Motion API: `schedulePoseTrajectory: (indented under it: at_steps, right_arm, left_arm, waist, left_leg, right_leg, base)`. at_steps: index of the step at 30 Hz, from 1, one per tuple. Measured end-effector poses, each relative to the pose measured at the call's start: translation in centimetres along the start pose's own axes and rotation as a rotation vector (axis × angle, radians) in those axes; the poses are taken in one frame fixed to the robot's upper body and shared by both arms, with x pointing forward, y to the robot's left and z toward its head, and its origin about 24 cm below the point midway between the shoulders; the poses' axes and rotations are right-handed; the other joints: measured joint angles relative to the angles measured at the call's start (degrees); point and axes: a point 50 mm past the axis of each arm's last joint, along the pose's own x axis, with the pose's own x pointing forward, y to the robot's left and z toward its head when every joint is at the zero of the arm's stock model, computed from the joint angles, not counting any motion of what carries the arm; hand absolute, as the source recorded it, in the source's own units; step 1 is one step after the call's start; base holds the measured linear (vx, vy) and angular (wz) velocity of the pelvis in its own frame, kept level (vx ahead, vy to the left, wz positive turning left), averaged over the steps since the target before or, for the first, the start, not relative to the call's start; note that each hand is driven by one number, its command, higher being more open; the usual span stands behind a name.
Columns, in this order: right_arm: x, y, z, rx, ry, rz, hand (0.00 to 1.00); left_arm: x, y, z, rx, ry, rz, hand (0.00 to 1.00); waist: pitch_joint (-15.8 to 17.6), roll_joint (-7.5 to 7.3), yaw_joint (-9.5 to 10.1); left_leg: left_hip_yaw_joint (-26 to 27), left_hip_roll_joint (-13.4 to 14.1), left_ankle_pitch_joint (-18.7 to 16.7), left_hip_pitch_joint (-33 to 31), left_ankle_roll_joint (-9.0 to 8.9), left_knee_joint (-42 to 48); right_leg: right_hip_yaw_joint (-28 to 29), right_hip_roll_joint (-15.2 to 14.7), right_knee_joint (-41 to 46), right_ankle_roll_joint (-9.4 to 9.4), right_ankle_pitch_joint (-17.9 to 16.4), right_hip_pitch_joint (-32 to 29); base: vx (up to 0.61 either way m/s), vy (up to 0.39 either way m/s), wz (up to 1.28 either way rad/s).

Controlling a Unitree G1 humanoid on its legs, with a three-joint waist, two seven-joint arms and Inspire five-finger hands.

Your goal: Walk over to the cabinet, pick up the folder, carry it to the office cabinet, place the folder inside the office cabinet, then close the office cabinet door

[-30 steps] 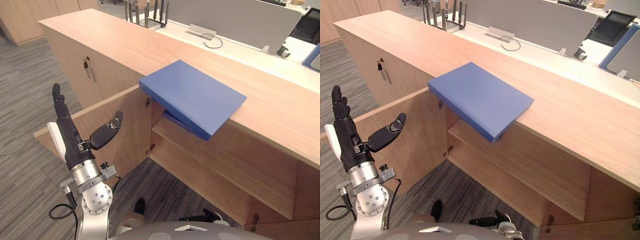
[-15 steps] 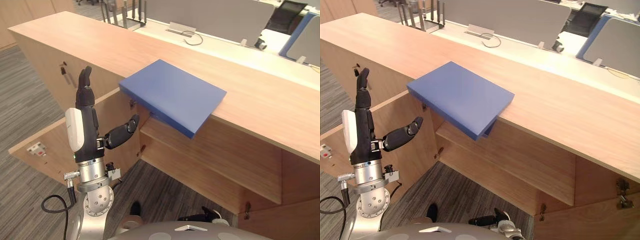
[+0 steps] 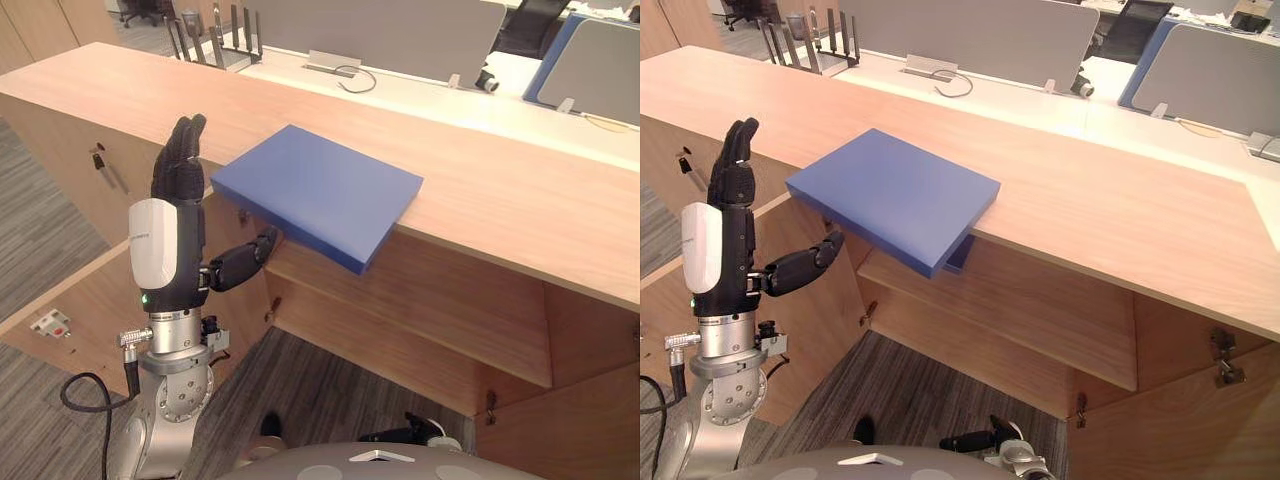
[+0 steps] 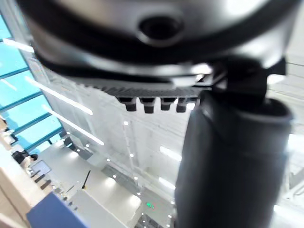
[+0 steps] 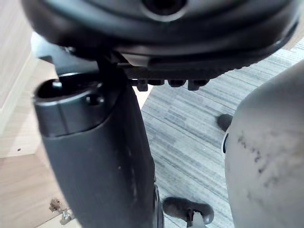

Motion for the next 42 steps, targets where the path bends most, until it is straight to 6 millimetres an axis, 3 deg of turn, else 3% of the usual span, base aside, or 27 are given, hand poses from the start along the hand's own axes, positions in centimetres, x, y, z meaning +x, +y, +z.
schedulePoseTrajectory:
  at_steps: [6, 24, 42]
  right_arm:
    - [0.0, -0.3, 0.0, -0.006, 0.000, -0.006, 1.00]
    - [0.0, -0.5, -0.1, -0.009, 0.002, 0.004, 1.00]
    - [0.0, -0.6, 0.3, -0.009, -0.016, 0.002, 1.00]
  left_arm:
    - [0.3, 0.1, 0.3, 0.047, -0.097, -0.050, 1.00]
    - [0.2, -0.1, -0.1, 0.094, -0.176, -0.180, 1.00]
    - [0.6, -0.6, -1.0, 0.157, -0.258, -0.312, 1.00]
  waist:
    - [-0.17, 0.03, -0.15]
    - [-0.25, -0.03, -0.23]
    - [-0.66, -0.11, -1.81]
  left_leg:
    - [1.06, 0.31, -0.01, 0.18, -0.02, 0.01]
    - [3.50, 1.31, -0.16, 0.92, -0.21, -0.02]
    - [6.23, 1.69, -0.52, 0.84, -0.59, -0.01]
  right_leg:
    - [0.99, 0.17, -0.26, -0.10, 0.56, -0.19]
    - [3.82, 0.84, -0.84, -0.76, 1.27, -0.92]
    - [6.66, 0.96, -0.77, -0.70, 1.90, -2.63]
  base:
    - [0.00, -0.010, -0.09]
    - [-0.01, -0.011, -0.08]
    - [0.01, -0.008, -0.08]
